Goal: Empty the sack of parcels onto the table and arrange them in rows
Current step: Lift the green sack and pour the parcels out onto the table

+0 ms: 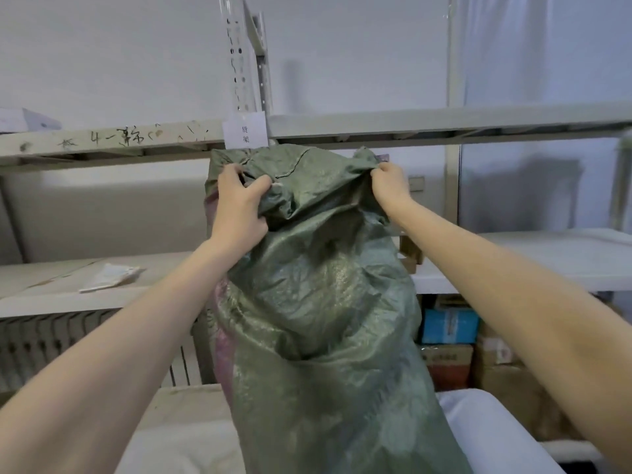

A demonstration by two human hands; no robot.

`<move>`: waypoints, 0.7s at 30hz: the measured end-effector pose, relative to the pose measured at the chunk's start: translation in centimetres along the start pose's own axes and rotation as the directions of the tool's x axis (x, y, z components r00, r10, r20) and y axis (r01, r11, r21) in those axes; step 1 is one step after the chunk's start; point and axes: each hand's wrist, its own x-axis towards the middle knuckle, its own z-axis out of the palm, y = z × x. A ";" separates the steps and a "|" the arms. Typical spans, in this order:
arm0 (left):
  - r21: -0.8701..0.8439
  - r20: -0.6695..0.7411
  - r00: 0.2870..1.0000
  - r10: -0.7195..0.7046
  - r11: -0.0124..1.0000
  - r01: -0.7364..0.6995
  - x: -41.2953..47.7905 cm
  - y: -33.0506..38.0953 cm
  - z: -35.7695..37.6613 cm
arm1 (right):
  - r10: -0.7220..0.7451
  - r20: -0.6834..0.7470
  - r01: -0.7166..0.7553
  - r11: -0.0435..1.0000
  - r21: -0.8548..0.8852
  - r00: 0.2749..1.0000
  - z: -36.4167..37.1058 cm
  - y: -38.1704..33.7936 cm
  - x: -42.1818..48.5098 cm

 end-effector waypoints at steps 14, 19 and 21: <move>-0.487 -0.054 0.813 -0.580 0.726 0.486 6.4 2.9 -3.9 | -0.282 0.123 0.308 0.865 -0.395 0.951 -2.8 -3.9 -1.0; -0.574 -0.181 0.863 -0.472 0.763 0.297 10.3 4.5 -6.1 | -0.320 -0.025 0.304 0.918 -0.256 0.947 -2.9 -7.0 1.0; -0.546 -0.122 0.878 -0.463 0.770 0.330 10.3 4.7 -5.6 | -0.214 0.096 0.228 0.955 -0.188 0.972 -2.3 -6.7 1.1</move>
